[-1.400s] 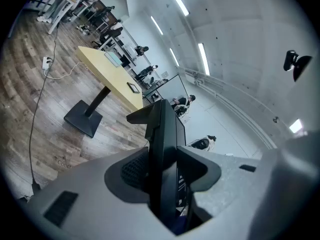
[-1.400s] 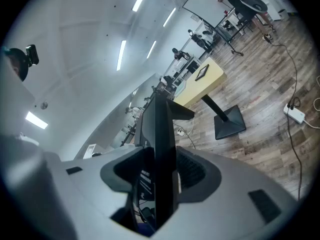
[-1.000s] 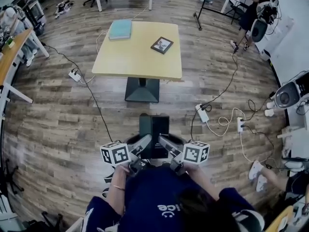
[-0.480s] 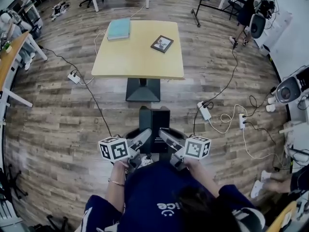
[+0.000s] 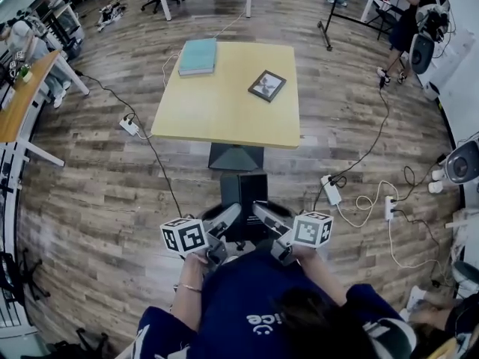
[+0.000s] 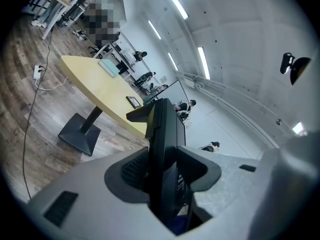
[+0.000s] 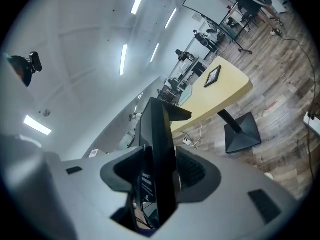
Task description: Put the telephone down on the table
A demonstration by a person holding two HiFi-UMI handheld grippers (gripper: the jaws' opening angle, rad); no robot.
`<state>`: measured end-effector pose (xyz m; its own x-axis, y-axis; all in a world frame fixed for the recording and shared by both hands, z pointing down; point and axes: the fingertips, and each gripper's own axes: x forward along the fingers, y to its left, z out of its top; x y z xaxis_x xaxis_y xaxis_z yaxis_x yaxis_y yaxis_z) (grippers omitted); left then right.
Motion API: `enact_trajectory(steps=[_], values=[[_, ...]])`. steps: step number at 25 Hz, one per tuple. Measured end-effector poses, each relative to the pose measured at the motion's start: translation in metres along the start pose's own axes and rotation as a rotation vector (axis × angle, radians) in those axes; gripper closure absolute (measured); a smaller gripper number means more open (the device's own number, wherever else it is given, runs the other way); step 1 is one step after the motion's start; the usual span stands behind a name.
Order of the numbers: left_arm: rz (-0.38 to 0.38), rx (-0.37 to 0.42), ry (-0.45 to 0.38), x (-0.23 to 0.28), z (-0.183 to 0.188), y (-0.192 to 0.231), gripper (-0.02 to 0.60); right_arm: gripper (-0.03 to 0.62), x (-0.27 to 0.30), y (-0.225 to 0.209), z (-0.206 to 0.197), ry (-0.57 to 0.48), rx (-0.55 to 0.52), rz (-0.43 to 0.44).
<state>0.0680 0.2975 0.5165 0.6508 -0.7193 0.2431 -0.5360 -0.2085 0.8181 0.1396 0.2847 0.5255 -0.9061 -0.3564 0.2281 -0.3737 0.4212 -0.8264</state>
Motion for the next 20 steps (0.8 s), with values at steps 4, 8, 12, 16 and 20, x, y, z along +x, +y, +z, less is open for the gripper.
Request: enact_trajectory(steps=[4, 8, 12, 16, 20], values=[[0.027, 0.003, -0.007, 0.030, 0.027, 0.011, 0.403, 0.385, 0.018, -0.019, 0.034, 0.024, 0.014, 0.029], [0.048, 0.004, -0.037, 0.062, 0.057, 0.014, 0.405, 0.387, 0.030, -0.034, 0.076, 0.044, 0.008, 0.047], [0.067, -0.018, -0.065, 0.090, 0.083, 0.020, 0.404, 0.387, 0.044, -0.051, 0.111, 0.066, -0.008, 0.060], [0.085, -0.021, -0.084, 0.115, 0.100, 0.022, 0.404, 0.387, 0.049, -0.066, 0.138, 0.085, -0.005, 0.072], [0.091, -0.029, -0.106, 0.132, 0.114, 0.025, 0.403, 0.387, 0.057, -0.075, 0.161, 0.103, -0.026, 0.085]])
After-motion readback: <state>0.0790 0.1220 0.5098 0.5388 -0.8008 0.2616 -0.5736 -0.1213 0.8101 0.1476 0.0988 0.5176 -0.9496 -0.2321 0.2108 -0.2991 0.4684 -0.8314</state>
